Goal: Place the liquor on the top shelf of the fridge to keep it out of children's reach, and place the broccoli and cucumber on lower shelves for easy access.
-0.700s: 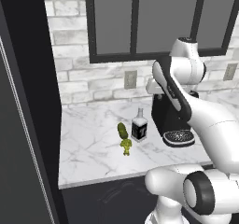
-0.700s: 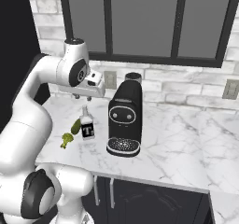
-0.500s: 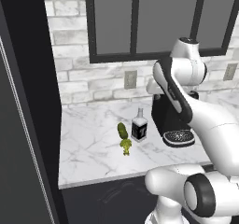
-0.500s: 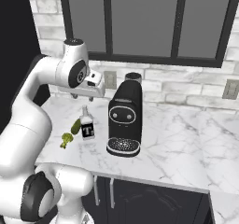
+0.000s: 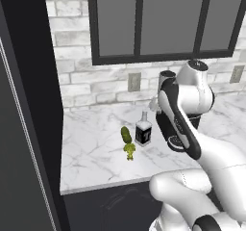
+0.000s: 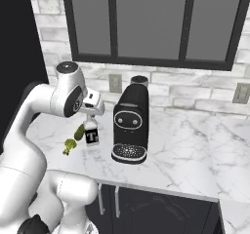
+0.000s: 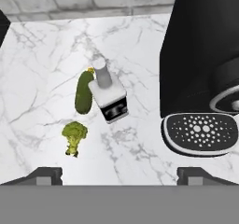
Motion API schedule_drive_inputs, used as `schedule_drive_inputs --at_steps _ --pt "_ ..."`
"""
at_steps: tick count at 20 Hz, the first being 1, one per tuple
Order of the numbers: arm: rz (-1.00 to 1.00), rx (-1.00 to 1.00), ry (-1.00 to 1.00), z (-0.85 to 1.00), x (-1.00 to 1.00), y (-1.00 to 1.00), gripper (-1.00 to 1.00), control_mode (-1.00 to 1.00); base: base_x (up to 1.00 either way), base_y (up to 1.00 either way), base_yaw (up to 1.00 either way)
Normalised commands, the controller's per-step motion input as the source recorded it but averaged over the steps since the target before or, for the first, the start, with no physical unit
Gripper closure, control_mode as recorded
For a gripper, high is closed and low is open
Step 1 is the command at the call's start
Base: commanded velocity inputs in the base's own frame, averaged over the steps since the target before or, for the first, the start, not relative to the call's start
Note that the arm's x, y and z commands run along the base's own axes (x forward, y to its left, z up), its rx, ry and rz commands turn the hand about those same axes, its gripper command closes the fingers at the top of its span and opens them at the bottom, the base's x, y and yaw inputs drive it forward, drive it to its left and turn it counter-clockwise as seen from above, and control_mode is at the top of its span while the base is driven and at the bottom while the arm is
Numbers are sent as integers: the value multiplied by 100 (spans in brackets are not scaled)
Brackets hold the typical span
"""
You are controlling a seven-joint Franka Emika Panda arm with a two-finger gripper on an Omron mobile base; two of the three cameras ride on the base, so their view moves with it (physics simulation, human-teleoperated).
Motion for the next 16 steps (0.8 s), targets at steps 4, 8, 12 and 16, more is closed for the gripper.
schedule_drive_inputs --at_steps 4,8,12,16 --pt "-5 0 -7 -36 0 29 -100 -100 0 0 0" --pt "-9 0 -3 -34 1 22 -100 -100 0 0 0" --pt "-9 0 0 -16 12 11 -100 -100 0 0 0" --pt "-9 0 0 -4 23 12 -100 -100 0 0 0"
